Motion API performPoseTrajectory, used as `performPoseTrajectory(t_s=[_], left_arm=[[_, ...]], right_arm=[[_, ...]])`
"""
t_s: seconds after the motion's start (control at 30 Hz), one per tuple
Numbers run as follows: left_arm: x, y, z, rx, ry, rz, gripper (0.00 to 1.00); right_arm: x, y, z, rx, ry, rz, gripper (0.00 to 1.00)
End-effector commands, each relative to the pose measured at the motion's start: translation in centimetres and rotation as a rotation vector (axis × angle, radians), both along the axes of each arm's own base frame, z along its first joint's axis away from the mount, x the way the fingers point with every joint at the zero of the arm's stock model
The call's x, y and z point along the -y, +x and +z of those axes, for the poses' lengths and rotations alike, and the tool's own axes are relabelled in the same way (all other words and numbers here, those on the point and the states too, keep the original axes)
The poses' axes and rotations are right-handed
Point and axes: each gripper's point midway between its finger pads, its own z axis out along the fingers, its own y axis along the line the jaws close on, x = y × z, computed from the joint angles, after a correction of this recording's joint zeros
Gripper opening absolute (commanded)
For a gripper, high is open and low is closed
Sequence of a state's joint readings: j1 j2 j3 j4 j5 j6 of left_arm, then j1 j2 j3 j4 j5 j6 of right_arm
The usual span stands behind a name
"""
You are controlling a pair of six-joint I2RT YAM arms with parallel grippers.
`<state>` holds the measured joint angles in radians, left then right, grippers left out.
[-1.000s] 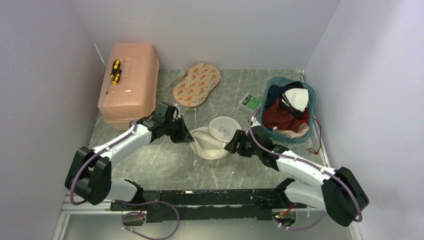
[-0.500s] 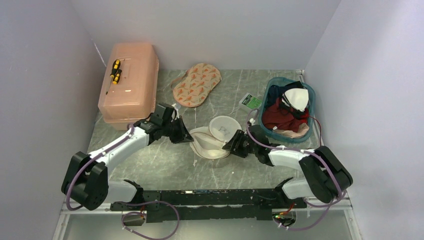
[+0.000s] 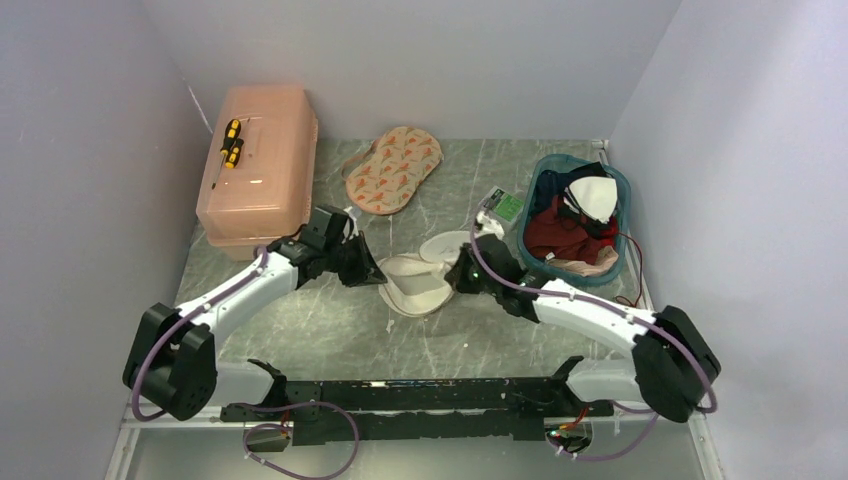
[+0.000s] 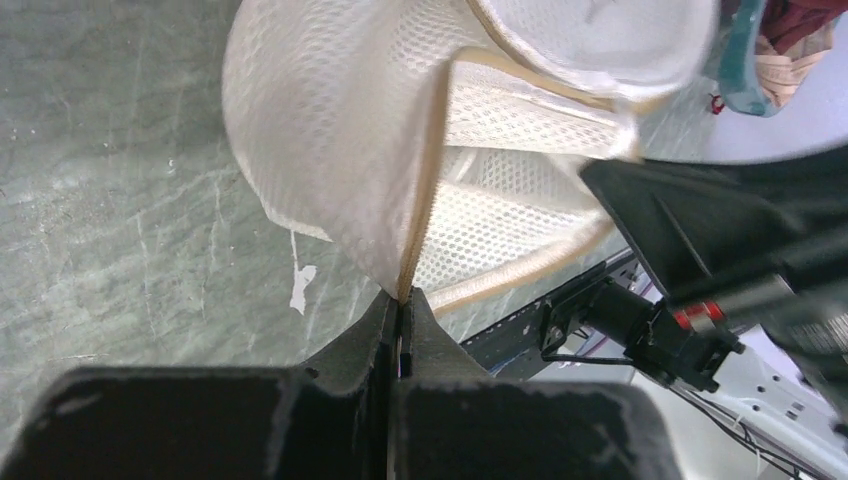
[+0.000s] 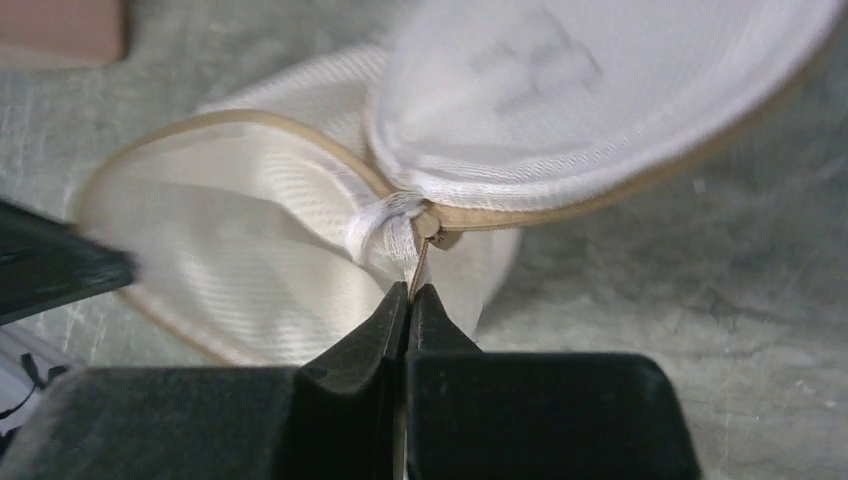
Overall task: Unzip the laundry bag and remove the bra
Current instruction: Adjust the laundry bag at the center of the board.
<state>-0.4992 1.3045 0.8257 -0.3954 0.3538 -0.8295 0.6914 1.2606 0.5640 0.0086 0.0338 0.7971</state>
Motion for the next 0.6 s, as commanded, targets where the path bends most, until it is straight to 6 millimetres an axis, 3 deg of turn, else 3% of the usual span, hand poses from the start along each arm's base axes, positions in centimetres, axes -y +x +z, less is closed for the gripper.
performPoseTrajectory(t_s=[0.0, 0.13, 0.2, 0.27, 0.37, 0.43, 0.5, 0.57], left_arm=[[1.1, 1.7, 5.3, 0.114, -0.047, -0.031, 0.03], [1.4, 2.7, 11.4, 0.236, -0.084, -0.028, 0.03], [1.0, 2.9, 13.9, 0.305, -0.088, -0.002, 0.03], [0.5, 3.2, 13.3, 0.317, -0.059, 0.021, 0.03], [0.5, 3.0, 7.8, 0.190, 0.004, 0.016, 0.03], [1.3, 2.6, 5.7, 0.119, 0.000, -0.027, 0.03], [1.4, 3.1, 6.2, 0.139, -0.011, -0.017, 0.03], [1.0, 4.1, 8.7, 0.242, -0.012, 0.011, 0.03]], right_arm=[[2.4, 2.0, 7.6, 0.278, -0.334, -0.045, 0.00], [2.9, 1.9, 14.6, 0.444, -0.386, -0.082, 0.00], [2.7, 1.7, 15.7, 0.470, -0.383, -0.062, 0.00], [2.0, 1.7, 14.0, 0.442, -0.400, -0.027, 0.00], [1.4, 1.7, 8.6, 0.330, -0.476, -0.004, 0.00], [1.4, 1.8, 6.5, 0.301, -0.494, -0.018, 0.00], [1.5, 2.3, 7.0, 0.326, -0.486, -0.053, 0.00], [1.9, 3.1, 9.6, 0.394, -0.481, -0.091, 0.00]])
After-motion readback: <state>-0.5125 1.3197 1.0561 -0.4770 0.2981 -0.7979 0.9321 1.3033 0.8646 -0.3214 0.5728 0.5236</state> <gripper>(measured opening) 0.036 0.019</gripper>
